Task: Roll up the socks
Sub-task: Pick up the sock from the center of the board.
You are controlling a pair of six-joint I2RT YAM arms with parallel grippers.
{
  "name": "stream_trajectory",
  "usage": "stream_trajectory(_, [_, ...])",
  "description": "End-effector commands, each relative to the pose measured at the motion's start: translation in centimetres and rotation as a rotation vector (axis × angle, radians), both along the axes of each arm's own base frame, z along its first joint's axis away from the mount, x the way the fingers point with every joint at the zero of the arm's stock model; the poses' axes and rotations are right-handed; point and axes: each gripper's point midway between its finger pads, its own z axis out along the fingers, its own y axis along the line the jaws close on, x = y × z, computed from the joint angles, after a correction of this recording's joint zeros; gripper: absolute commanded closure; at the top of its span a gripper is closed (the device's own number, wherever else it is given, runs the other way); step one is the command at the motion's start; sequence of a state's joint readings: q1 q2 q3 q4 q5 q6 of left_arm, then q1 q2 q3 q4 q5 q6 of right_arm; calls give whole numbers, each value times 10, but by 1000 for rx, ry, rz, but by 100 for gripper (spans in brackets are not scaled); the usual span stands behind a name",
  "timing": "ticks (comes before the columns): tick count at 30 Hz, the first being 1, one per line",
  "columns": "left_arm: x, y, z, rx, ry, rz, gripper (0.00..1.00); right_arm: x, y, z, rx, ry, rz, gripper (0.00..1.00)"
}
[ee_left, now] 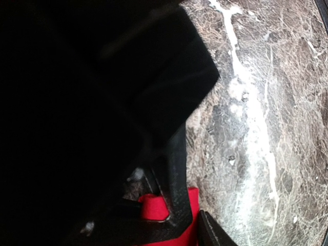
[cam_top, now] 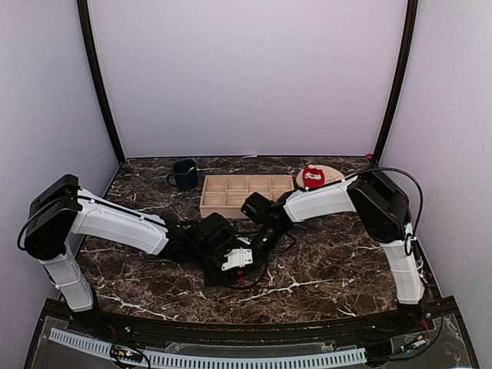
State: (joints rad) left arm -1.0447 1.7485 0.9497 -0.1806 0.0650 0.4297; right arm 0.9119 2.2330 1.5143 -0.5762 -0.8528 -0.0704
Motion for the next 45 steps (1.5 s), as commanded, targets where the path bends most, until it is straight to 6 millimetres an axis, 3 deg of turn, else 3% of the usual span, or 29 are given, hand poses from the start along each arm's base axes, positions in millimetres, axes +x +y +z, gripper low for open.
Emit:
stream_trajectory(1, [-11, 48, -39, 213, 71, 68, 55, -9, -14, -5, -53, 30, 3, 99])
stream_trajectory(21, [-8, 75, -40, 302, 45, 174, 53, -7, -19, -5, -72, 14, 17, 100])
stream_trajectory(29, [-3, 90, -38, 328, 11, 228, 38, -7, -21, -5, -76, 13, 16, 99])
stream_trajectory(35, [-7, 91, -45, 331, 43, 222, 40, -7, -20, -3, -71, 16, 16, 99])
stream_trajectory(41, [-6, 80, -44, 299, 47, 189, 41, -10, -17, -5, -75, 22, 32, 99])
stream_trajectory(45, [-8, 77, -49, 306, 71, 162, 47, -14, -15, -7, -80, 23, 47, 99])
